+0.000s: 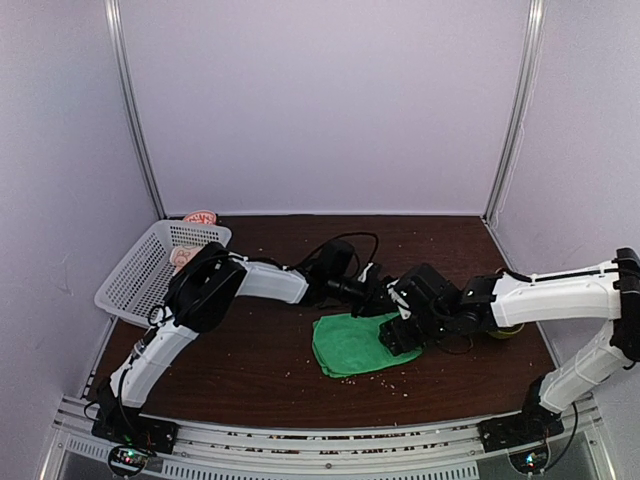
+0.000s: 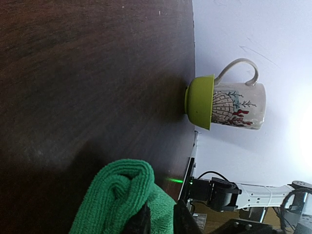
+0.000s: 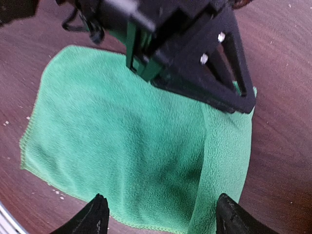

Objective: Roll the towels
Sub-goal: Roll the towel at the center of the board.

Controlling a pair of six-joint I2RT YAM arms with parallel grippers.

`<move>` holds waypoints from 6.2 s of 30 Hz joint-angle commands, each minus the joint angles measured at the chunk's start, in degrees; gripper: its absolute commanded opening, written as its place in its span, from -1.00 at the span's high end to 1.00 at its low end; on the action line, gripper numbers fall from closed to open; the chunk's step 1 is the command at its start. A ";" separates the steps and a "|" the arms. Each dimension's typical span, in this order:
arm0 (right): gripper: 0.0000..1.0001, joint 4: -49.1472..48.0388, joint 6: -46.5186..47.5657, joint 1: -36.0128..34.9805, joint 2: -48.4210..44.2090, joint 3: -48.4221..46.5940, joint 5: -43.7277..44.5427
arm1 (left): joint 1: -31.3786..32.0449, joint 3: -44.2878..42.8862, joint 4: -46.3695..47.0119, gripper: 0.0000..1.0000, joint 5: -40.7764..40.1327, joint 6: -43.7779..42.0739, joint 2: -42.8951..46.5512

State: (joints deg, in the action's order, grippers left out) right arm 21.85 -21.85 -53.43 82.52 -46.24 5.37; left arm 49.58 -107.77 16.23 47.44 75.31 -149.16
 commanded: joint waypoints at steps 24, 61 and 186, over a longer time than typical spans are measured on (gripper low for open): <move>0.08 -9.10 -10.46 17.85 -2.89 12.31 -15.59 | -0.80 0.56 -4.11 0.62 -1.70 -3.04 3.94; 1.00 9.77 -8.31 3.57 7.37 -1.21 13.34 | -1.35 15.05 -14.81 0.60 -7.79 -13.93 24.07; -0.35 -5.75 -14.94 3.72 -4.18 3.67 -9.52 | -3.65 24.38 -1.71 0.66 -1.03 -11.39 17.24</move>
State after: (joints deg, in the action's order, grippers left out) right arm 20.08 -33.36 -52.64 77.28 -47.37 2.72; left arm 46.13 -84.09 14.06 46.28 65.06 -131.04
